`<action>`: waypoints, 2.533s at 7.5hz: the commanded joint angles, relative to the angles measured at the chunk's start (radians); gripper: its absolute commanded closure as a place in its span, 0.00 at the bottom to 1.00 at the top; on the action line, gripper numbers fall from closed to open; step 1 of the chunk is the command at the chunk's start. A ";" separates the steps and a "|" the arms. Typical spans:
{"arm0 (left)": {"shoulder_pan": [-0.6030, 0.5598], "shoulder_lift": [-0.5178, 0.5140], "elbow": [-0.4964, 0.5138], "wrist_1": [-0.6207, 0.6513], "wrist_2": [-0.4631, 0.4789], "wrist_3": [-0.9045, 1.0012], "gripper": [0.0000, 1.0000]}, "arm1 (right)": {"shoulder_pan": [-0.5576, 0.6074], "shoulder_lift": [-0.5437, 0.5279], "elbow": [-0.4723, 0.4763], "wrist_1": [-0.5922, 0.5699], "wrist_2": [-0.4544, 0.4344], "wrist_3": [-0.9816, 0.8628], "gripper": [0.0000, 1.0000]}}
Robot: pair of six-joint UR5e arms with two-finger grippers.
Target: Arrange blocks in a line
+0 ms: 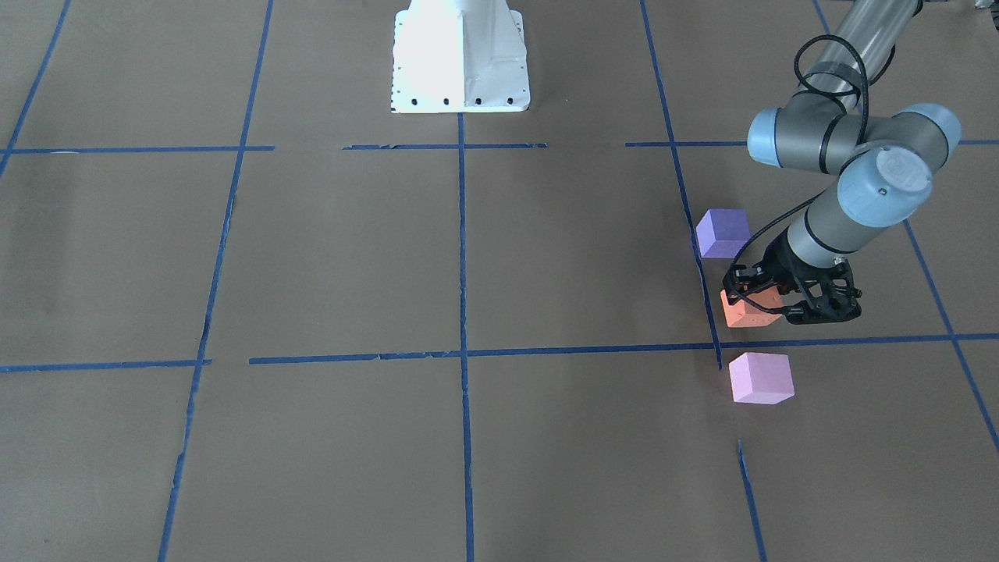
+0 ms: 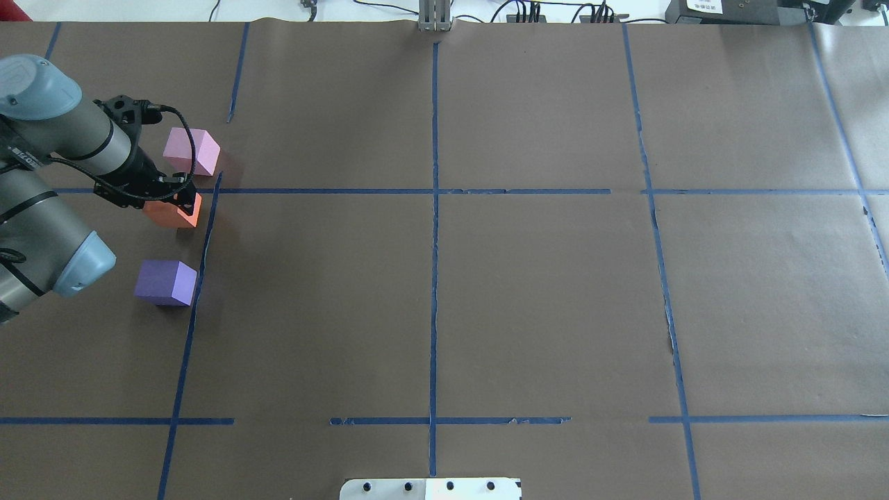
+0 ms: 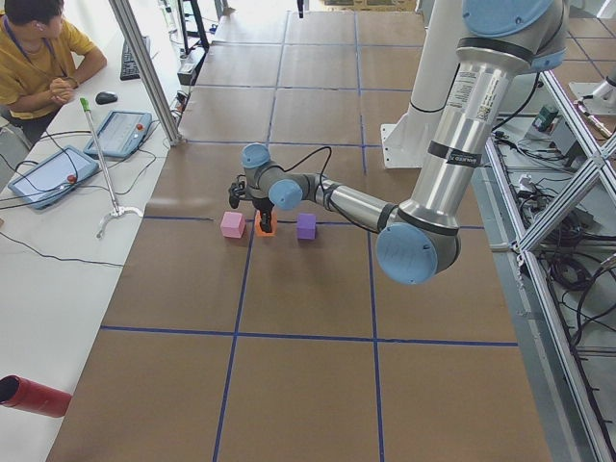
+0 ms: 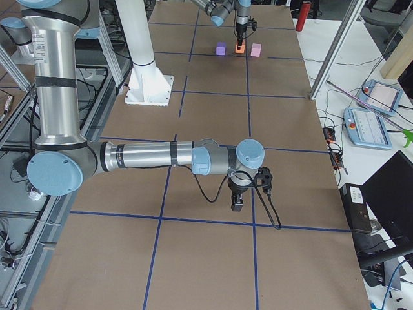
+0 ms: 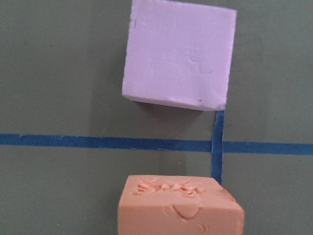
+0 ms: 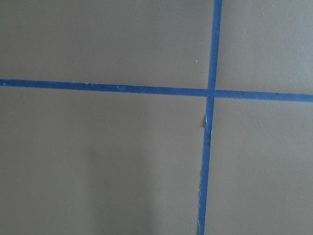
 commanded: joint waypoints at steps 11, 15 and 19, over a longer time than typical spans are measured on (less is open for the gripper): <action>-0.486 0.227 -0.098 0.123 -0.003 0.767 0.01 | 0.000 0.000 -0.001 0.000 0.000 0.000 0.00; -0.550 0.373 -0.102 0.068 -0.084 0.868 0.00 | 0.000 0.000 -0.001 0.000 0.000 0.000 0.00; -0.583 0.374 -0.093 0.086 -0.083 0.947 0.00 | 0.000 0.000 -0.001 0.000 0.000 0.000 0.00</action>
